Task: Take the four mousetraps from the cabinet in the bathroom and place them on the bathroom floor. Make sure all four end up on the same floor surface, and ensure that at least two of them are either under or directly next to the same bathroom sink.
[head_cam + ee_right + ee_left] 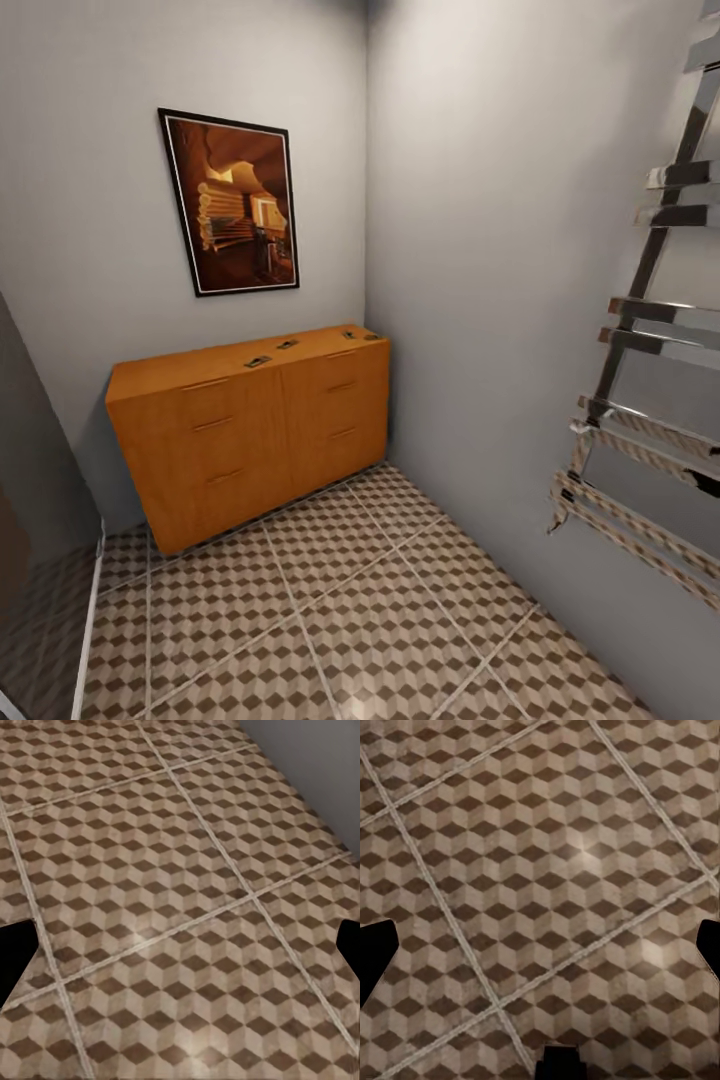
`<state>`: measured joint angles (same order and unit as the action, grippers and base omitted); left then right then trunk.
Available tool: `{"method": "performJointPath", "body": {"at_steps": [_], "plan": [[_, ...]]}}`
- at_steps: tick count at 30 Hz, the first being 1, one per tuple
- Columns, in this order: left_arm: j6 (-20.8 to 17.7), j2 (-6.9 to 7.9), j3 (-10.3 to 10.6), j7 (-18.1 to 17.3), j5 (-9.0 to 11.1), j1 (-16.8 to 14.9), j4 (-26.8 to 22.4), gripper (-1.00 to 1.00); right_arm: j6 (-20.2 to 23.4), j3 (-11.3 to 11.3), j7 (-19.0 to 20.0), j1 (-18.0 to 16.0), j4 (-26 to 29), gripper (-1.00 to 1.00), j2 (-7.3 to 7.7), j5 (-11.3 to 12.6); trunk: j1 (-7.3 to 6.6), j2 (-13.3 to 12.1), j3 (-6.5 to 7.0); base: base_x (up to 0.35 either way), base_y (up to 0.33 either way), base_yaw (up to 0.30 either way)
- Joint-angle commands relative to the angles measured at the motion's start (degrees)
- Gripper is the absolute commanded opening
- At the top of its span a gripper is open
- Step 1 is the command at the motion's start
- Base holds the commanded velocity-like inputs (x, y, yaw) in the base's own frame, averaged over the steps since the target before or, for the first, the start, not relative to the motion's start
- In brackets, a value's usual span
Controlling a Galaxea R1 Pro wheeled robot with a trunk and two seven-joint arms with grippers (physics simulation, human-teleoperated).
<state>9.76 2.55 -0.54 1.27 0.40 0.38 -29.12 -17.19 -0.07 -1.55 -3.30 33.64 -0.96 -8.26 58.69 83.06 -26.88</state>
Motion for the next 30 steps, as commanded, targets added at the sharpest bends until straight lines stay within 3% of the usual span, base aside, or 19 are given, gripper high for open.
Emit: {"method": "performJointPath", "body": {"at_steps": [1, 30], "plan": [[0.1, 0.0, 0.0, 0.1, 0.0, 0.0, -0.1, 1.0, -0.1, 0.0, -0.1, 0.0, 0.0, 1.0, -0.01, -0.4, 0.04, 0.0, -0.05, 0.329, 0.0, 0.0], [0.1, 0.0, 0.0, 0.1, 0.0, 0.0, -0.1, 1.0, -0.4, 0.1, -0.1, 0.0, 0.0, 1.0, -0.01, -0.4, 0.04, 0.0, -0.05, 0.327, 0.083, 0.0]]}}
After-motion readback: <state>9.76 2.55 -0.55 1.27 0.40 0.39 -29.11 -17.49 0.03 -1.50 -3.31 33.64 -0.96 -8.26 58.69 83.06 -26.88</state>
